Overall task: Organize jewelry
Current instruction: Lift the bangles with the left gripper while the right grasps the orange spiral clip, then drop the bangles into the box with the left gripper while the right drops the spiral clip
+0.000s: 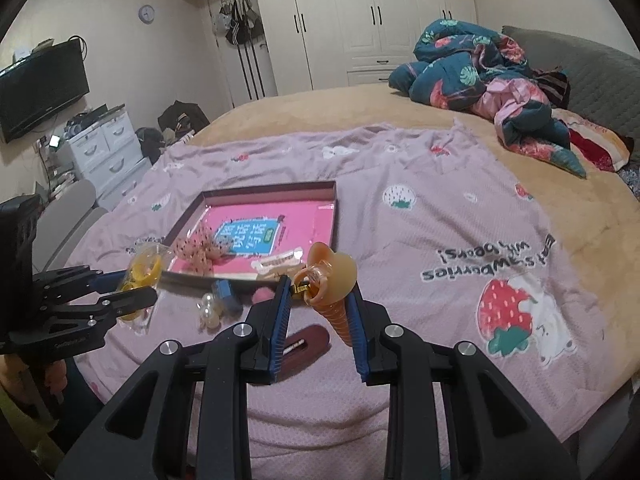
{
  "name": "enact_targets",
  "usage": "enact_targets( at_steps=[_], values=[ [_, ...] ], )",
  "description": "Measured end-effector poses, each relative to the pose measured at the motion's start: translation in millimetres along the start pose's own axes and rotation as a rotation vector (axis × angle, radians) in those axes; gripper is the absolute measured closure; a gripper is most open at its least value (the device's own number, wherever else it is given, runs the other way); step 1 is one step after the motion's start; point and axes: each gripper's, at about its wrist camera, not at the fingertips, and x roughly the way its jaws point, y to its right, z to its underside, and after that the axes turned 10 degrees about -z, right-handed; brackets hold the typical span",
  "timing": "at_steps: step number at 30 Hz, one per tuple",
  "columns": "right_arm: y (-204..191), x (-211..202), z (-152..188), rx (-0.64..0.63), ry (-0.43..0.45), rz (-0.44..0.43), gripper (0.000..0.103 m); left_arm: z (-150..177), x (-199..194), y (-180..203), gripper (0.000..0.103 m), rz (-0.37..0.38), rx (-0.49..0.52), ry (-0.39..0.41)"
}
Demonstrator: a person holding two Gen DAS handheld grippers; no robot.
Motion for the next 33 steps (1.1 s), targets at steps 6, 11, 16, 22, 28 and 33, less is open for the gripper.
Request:
enact_targets(
  at_steps=[6,11,16,22,28,33],
  values=[
    [-6.9,3.5,-22.0,-0.024,0.017,-0.017,0.077,-23.1,0.3,-0.6,0.073,-0.008,0.021,0.033],
    [-12.5,14.1,-40.3,-0.035,0.028,-0.036,0.077,-42.1,7.3,-9.1,0.073,-0.021,0.018,0.049],
    [-15.5,29.8,-59.3,-0.044,0.032,-0.054,0.077,-54.0,21.2,-21.4,0.073,-0.04,0.007,0.041],
    [-16.3,50.8,-79.9,-0.043,0.034,-0.08,0.077,-64.8,37.7,-35.2,0.073,-0.054,0.001,0.026],
    [-16.6,82.1,-96.8,-0.04,-0.004,-0.11,0.077,-71.5,62.5,-45.5,0.073,-0.048,-0.013,-0.011],
    [-10.7,112.3,-100.7,-0.014,-0.052,-0.121,0.077,-69.6,88.9,-47.9,0.073,-0.054,-0.009,-0.05]
  ],
)
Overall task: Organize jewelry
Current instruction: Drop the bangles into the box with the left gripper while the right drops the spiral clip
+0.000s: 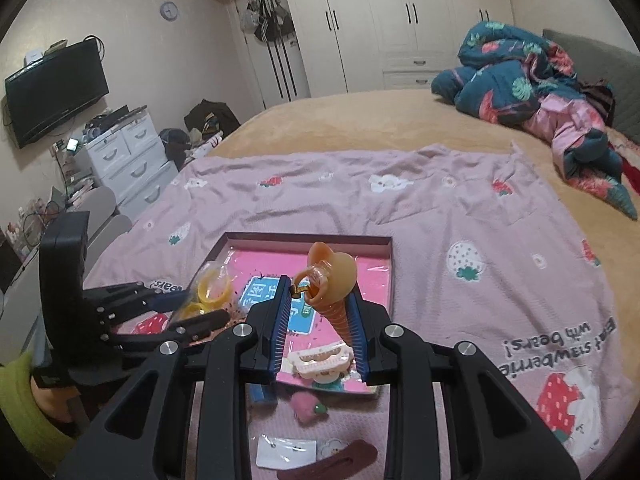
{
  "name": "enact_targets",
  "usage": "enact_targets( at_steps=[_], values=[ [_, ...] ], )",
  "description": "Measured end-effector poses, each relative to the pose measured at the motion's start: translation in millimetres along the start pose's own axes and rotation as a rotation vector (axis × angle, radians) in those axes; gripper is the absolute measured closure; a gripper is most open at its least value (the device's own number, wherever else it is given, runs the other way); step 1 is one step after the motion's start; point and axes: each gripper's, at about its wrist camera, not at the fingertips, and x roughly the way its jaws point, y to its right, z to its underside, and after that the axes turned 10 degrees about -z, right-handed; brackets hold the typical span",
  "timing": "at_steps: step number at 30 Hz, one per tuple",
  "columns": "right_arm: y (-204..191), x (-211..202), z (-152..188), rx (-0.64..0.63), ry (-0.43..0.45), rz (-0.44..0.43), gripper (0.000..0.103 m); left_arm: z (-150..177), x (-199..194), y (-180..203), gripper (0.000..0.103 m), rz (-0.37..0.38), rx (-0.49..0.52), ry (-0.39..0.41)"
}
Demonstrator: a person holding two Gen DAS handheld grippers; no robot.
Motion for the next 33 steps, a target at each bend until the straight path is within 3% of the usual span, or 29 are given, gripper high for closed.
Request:
enact_targets(
  at_steps=[17,21,29,33],
  values=[
    [32.9,79.0,39.2,0.08,-0.245,0.059,0.076,17.6,57.5,1.4,0.071,-0.018,0.022,-0.095],
    [37.0,93.8,45.9,0.088,-0.277,0.08,0.076,20.7,58.9,-0.3,0.064,-0.02,0.026,-0.095],
    [41.4,107.5,47.0,0.121,-0.289,0.085,0.075,19.6,57.1,-8.7,0.06,-0.043,0.017,-0.112],
    [37.4,103.4,41.5,0.112,-0.262,0.089,0.056,13.5,48.7,-14.9,0.057,-0.059,0.006,-0.109]
  ],
)
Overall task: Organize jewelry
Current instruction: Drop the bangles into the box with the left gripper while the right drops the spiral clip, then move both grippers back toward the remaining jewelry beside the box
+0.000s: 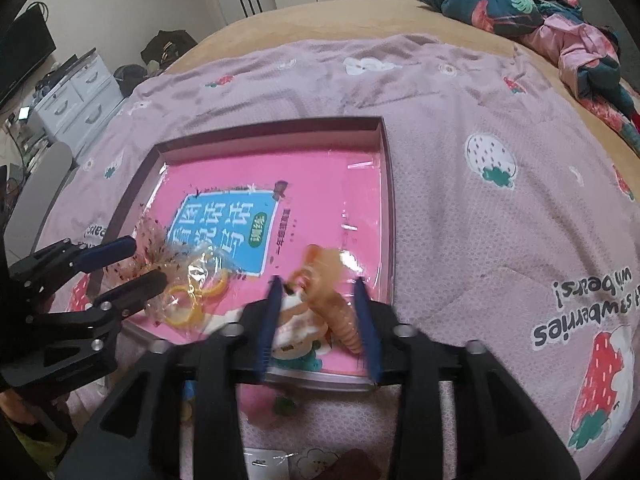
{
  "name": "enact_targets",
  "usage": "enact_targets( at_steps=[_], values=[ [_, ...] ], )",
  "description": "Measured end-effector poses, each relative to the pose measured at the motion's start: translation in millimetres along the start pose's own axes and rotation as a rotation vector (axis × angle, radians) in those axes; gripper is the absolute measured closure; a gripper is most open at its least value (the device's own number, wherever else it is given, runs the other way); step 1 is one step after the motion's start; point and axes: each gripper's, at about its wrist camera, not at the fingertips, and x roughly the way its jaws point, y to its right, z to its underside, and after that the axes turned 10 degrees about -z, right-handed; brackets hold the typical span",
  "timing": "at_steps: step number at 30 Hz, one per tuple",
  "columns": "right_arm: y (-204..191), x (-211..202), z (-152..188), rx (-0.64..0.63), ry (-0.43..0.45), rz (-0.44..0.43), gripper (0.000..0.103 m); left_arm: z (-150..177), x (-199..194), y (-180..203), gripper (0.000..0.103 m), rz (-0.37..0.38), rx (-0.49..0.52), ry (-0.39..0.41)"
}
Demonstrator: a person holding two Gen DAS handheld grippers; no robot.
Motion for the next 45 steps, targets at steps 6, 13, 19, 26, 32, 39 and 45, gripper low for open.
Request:
enact_targets(
  at_steps=[6,13,19,26,32,39,45],
  values=[
    [-4.4,-20.6,-0.7,-0.001,0.048,0.008,0.045,-5.1,-14.0,-6.7,0.051,-0.021,-0.009,0.009],
    [-4.4,-56.1,4.9,0.005,0.125,0.047,0.027,-5.2,-28.1,-10.4,0.041,-0.017,-0.027,0.016],
    [-18.2,-87.1,8.6,-0.015,0.199,0.061,0.014,-4.0,-50.4,-12.2,0.026,-0.011,-0.035,0.051],
    [-38.6,-110.8,13.7,-0.055,0.241,0.086,0.009,0.9,-78.5,-16.4,0.016,-0.003,-0.053,0.097],
    [-50.7,-134.5,20.6,-0.051,0.294,0.082,0.007,6.7,-98.4,-26.7,0.01,-0.001,-0.08,0.121],
    [-62.3,-152.9,31.2,-0.061,0.327,0.072,0.006,16.0,-116.7,-40.4,0.01,-0.006,-0.132,0.147],
    [-71.8,-163.7,39.2,-0.069,0.346,0.066,0.006,29.5,-134.8,-49.0,0.01,-0.011,-0.149,0.173]
  ],
)
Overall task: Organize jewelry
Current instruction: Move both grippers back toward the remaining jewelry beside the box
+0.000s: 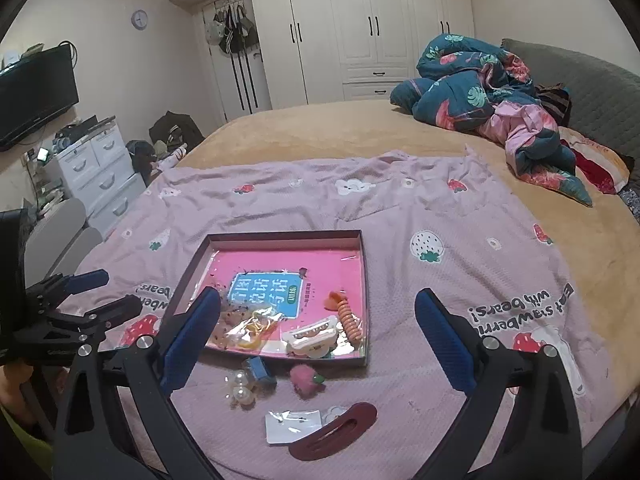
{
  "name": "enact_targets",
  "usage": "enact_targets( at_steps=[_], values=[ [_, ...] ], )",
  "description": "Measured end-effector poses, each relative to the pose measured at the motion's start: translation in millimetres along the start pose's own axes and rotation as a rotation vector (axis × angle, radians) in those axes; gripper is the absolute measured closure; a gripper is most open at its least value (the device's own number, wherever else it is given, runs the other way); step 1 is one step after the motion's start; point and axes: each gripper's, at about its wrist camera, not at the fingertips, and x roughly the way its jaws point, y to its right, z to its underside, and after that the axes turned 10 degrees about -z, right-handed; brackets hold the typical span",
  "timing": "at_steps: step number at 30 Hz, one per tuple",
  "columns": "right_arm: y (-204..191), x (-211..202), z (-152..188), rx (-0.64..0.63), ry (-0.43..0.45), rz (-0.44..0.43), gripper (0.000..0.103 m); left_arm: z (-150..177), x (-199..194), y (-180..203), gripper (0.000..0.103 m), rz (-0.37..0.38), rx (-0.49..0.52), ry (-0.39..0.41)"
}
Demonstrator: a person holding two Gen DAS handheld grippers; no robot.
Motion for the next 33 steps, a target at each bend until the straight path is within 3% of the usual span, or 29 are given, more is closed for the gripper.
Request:
enact_targets(
  at_steps=[17,33],
  values=[
    [-57.4,-14.1,30.4,-0.097,-0.023,-0.073,0.005,41.7,-34.1,-47.8,0.01,-0.055,-0.062,0.016],
    [-46.7,-12.6,89.8,-0.147,-0.14,-0.06,0.005,78.8,-31.3,-44.7,0.01,-0.07,-0.043,-0.031]
  ],
)
